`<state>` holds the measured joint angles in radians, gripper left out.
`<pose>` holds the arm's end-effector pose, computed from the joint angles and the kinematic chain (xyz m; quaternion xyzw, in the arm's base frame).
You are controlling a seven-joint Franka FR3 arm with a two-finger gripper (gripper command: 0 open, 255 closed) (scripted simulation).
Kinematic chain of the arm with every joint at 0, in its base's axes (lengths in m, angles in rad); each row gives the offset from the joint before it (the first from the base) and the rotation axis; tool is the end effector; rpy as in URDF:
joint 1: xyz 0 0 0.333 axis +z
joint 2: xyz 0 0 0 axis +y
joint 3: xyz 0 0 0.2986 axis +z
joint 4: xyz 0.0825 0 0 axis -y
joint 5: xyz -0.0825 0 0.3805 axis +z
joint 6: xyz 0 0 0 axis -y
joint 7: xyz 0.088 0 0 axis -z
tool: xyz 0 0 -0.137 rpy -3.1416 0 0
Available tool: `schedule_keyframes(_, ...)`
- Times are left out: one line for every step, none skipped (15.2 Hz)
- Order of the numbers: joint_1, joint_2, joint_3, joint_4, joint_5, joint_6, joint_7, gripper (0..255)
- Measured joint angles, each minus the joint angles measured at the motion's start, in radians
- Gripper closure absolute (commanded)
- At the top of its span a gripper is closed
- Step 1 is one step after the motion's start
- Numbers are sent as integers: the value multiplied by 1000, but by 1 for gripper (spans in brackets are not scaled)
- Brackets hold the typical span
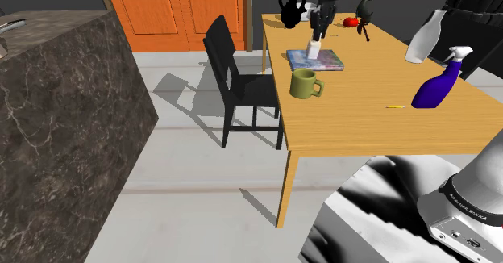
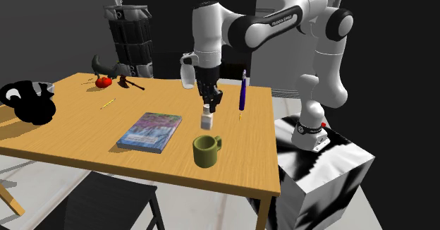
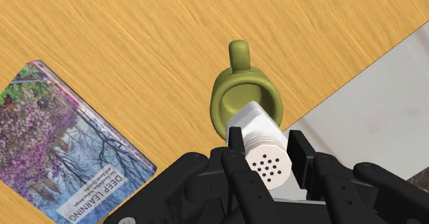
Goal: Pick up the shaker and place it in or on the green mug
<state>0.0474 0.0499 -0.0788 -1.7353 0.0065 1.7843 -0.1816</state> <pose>0.5742 -0.0166 0.4898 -0.9972 -0.0744 0.0002 0.0012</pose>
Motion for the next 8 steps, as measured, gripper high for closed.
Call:
schedule_keyframes(0, 0, 0, -12, 0, 12, 0, 255)
schedule_keyframes(0, -2, 0, -25, 0, 24, 1, 255)
schedule_keyframes(1, -1, 1, -41, 0, 40, 1, 255)
schedule_keyframes(1, 0, 1, -51, 0, 52, 1, 255)
schedule_keyframes(0, 2, 0, -63, 0, 65, -1, 255)
schedule_keyframes(0, 5, 0, -72, 1, 77, -1, 255)
schedule_keyframes(0, 8, 0, -82, 1, 90, 0, 255)
schedule_keyframes(0, 10, 0, -93, 1, 103, -1, 255)
